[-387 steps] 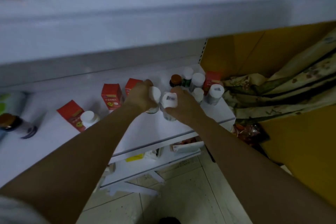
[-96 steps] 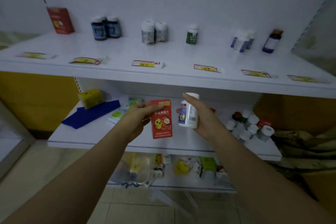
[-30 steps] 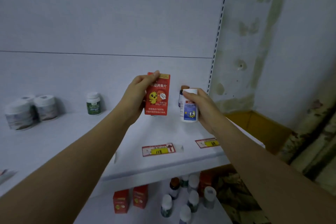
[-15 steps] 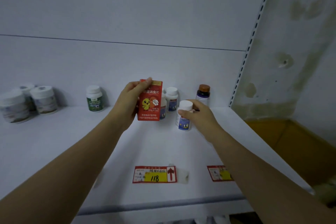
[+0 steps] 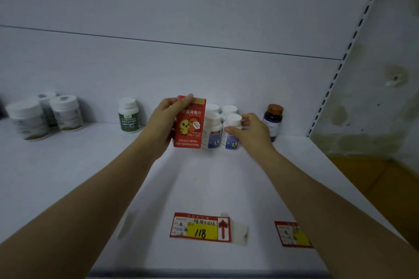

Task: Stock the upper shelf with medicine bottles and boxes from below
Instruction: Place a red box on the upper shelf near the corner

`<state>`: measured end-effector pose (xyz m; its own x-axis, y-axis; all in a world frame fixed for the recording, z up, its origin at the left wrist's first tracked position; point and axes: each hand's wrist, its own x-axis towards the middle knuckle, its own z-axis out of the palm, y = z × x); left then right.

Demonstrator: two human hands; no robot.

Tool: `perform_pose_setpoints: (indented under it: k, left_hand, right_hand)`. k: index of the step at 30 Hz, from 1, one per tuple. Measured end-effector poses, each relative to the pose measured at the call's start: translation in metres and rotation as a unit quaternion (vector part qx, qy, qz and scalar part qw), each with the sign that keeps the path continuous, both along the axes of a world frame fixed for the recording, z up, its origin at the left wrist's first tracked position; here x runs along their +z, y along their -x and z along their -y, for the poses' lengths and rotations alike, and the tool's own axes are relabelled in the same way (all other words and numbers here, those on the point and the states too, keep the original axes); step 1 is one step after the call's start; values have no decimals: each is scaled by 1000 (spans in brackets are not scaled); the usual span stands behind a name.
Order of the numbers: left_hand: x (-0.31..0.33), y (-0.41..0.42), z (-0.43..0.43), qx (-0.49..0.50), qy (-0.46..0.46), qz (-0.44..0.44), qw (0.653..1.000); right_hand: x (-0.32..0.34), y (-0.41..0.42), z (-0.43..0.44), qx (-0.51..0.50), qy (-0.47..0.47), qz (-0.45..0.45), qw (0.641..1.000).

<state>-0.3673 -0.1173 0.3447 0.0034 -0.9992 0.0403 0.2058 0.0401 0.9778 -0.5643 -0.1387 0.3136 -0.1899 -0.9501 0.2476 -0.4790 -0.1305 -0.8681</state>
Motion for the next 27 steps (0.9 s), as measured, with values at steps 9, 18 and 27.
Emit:
perform_pose_setpoints:
  k: [9,18,27]
  left_hand:
    - [-3,-3,2,-6,-9,2,1000]
    - [0,-10,-5,-23,-6,6,1000]
    - [3,-19,-29,-71,13,13,997]
  right_hand:
    - [-1,-3,0,-25,1,-108,994]
    - [11,-4,-16,-46,-79,-246,965]
    - [32,-6,-68,-32,-141,-378,914]
